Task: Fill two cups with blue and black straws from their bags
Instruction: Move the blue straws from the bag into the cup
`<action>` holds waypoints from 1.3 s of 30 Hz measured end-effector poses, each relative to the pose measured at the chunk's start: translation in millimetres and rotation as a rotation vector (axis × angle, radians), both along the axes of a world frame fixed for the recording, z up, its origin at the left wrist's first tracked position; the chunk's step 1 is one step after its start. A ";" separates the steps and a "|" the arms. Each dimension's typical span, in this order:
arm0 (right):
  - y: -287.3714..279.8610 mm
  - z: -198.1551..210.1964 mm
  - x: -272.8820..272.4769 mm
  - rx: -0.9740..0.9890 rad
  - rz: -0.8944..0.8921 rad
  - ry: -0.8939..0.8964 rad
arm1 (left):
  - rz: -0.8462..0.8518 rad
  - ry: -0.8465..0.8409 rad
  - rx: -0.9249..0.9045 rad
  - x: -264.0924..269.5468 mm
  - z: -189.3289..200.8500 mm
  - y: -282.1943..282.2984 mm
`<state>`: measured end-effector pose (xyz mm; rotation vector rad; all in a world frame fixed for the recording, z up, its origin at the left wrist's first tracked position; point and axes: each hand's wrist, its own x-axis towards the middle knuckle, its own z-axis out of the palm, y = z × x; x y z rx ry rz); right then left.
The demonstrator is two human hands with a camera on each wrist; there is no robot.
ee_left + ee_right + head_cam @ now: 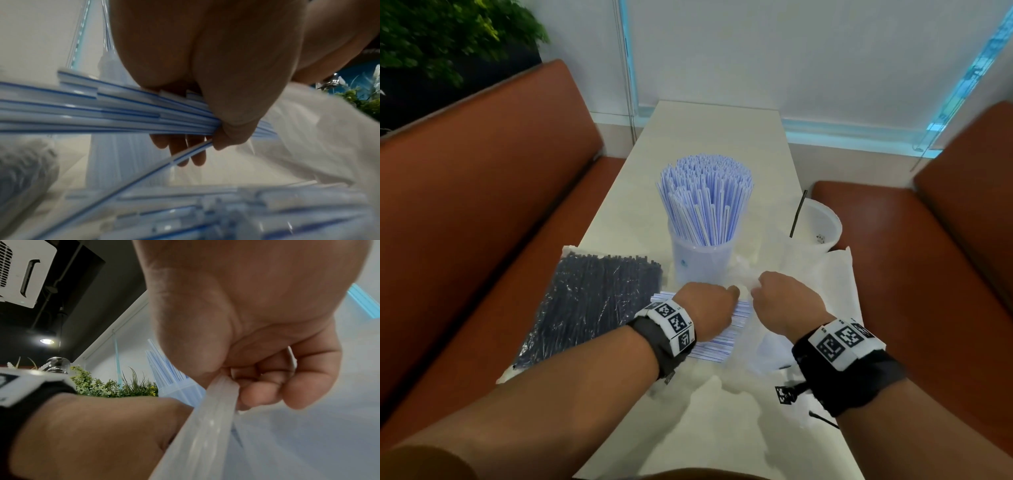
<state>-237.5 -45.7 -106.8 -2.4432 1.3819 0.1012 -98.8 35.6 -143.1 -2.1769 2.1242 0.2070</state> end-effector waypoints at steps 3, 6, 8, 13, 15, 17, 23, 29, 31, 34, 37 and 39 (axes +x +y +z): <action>-4.6 1.0 3.3 0.025 -0.035 -0.049 | 0.014 -0.046 -0.018 13.2 17.5 9.7; -12.6 3.4 2.7 0.035 -0.065 -0.115 | 0.017 -0.091 -0.060 25.3 32.1 19.1; -17.5 3.9 1.4 0.042 -0.080 -0.138 | 0.036 -0.138 -0.034 30.6 37.5 24.8; -20.6 -6.1 -3.9 0.062 -0.073 -0.102 | 0.082 -0.219 0.002 46.5 41.0 40.6; -18.2 -11.5 -5.6 0.077 -0.057 -0.095 | 0.112 -0.222 0.014 59.0 40.0 49.8; -15.3 -15.4 -6.7 0.104 -0.025 -0.093 | 0.168 -0.237 0.008 76.9 38.3 59.7; -6.3 -2.4 -6.5 0.057 -0.090 -0.328 | 0.228 -0.219 -0.151 122.6 33.7 73.6; 2.4 15.2 3.9 0.124 -0.143 -0.883 | 0.223 -0.199 -0.263 133.2 26.5 74.4; 3.9 13.0 2.8 0.177 -0.158 -0.899 | 0.234 -0.204 -0.308 138.7 30.3 77.6; 5.4 7.1 1.9 0.290 -0.238 -0.995 | 0.226 -0.176 -0.357 139.4 36.2 82.9; 13.7 8.3 11.8 0.455 -0.284 -1.139 | 0.176 -0.081 -0.367 121.0 40.1 78.0; 20.0 12.2 22.1 0.543 -0.234 -1.164 | 0.105 -0.047 -0.360 98.7 38.7 69.5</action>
